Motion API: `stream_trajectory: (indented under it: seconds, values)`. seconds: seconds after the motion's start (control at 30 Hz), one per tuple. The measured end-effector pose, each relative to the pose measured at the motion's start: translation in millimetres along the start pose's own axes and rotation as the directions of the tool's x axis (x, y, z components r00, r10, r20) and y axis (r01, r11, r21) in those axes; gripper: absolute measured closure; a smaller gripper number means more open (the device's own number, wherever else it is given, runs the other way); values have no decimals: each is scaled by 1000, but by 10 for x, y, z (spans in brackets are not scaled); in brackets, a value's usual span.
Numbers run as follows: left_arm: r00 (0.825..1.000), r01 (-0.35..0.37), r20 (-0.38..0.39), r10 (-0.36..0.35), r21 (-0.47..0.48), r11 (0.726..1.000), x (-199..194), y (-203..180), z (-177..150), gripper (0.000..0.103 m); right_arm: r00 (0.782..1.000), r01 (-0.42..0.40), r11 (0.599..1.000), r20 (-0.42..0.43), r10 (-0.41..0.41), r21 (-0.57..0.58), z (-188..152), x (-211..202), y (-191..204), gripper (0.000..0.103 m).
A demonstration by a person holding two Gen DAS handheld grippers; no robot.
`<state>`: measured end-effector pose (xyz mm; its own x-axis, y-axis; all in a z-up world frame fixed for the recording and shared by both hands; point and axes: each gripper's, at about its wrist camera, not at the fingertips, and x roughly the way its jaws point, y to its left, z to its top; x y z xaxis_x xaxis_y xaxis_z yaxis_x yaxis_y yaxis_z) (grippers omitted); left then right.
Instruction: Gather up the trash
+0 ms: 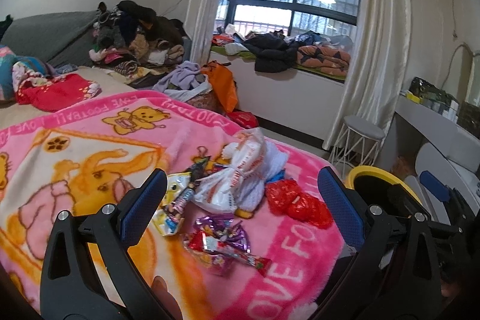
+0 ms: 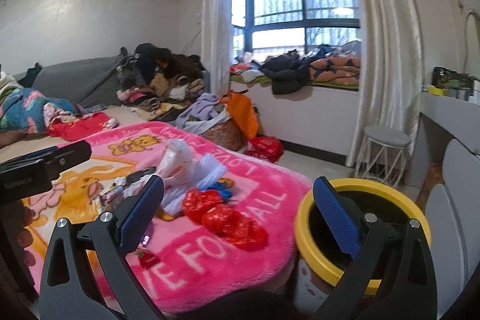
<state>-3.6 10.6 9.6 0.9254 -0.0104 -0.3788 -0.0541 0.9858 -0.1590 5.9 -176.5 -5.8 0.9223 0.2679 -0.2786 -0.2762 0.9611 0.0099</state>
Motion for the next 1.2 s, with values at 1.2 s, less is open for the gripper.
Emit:
stream_trajectory:
  seconds: [1.2]
  values:
    - [977, -28, -209, 34, 33, 999, 794, 856, -154, 28, 930, -180, 978, -341, 135, -104, 4, 1407, 278, 20]
